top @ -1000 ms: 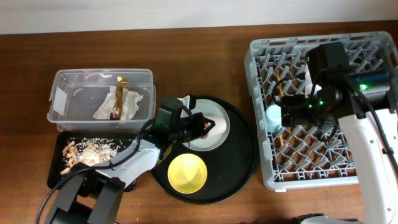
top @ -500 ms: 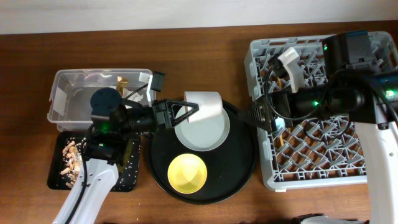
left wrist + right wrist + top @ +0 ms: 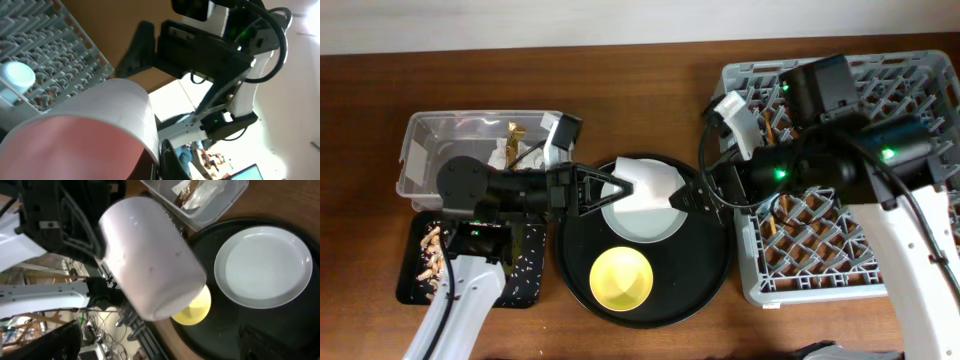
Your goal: Sort waste into correct bins and load items into the dishwasher rack
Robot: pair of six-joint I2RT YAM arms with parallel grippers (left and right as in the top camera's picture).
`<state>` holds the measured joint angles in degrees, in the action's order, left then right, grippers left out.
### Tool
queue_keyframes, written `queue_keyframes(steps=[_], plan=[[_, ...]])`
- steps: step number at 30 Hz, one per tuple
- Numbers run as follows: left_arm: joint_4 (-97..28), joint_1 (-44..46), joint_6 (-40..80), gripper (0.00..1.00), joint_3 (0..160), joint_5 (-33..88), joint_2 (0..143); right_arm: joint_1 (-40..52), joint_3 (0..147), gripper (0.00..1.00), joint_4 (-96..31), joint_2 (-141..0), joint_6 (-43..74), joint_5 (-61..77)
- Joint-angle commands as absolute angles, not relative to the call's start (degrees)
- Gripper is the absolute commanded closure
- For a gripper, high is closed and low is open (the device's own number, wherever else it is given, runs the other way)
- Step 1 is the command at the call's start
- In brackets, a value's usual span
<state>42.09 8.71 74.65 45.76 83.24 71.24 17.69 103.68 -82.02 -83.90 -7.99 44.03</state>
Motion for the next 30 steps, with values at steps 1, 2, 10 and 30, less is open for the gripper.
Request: queue_keyframes(steps=[1,2,10,30], plan=[[42.48,10.50,76.97,1.00,46.68,82.70,70.63,18.00,99.63,0.01,-78.37,-83.74,-8.78,47.05],[42.48,10.50,76.97,1.00,46.68,82.63,70.63,18.00,99.46,0.01,-77.95,-83.74,-8.80,48.47],[42.89,10.48,77.14,1.00,46.68,81.23,70.63,21.74,90.32,0.09,-67.61,-83.88,-11.66,48.97],[42.89,10.46,77.10,0.89,46.68,81.10,70.63,17.28,90.96,0.46,-65.23,-83.35,-15.68,57.01]])
